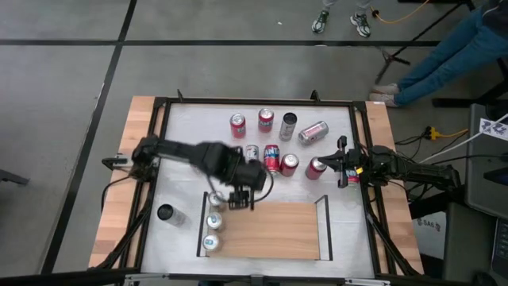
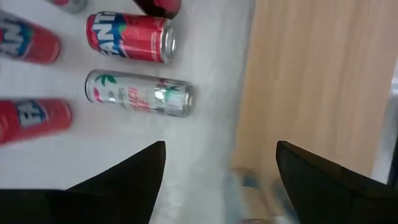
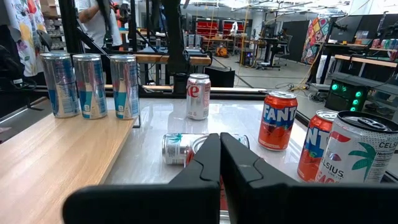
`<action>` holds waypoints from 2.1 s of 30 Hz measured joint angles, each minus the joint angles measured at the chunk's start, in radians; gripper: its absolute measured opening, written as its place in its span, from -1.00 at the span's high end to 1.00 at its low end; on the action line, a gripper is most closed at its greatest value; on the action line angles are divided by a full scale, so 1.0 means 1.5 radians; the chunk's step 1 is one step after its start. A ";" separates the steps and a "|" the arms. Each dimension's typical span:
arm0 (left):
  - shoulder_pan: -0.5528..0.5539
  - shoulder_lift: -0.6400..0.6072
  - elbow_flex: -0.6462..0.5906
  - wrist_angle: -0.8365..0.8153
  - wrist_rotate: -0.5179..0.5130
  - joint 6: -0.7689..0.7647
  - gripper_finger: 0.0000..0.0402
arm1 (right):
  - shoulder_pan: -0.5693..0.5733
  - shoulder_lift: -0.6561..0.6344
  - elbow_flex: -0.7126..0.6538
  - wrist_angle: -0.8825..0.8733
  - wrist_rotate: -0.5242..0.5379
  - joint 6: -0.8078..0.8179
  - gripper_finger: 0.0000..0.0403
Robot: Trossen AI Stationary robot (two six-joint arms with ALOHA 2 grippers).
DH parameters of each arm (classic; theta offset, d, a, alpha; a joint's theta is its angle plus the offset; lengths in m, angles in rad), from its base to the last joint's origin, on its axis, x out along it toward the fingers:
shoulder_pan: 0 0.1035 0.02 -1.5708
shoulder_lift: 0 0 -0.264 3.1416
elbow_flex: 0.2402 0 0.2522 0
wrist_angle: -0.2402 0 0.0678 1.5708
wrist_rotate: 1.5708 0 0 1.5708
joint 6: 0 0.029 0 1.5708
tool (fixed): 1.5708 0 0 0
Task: Place canned beverage on shelf
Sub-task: Adjust the blue soda can on the shelf, then put the top white soda can on the shelf
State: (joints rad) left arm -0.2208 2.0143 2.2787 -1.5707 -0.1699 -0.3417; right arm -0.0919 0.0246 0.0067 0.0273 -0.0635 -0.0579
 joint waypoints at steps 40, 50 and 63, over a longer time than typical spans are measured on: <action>0.079 -0.336 -0.671 0.353 0.145 0.021 -0.48 | 0.000 0.000 0.000 0.000 0.001 0.000 1.00; 0.036 -0.336 -0.671 0.360 0.143 0.000 -0.48 | 0.000 0.000 0.000 0.000 0.002 0.000 1.00; 0.059 -0.336 -0.671 0.369 0.114 0.008 -0.48 | 0.000 0.000 0.000 0.000 0.002 0.000 1.00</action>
State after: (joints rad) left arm -0.1323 1.5108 1.2718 -1.0176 0.0008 -0.3303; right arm -0.0919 0.0250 0.0069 0.0275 -0.0612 -0.0580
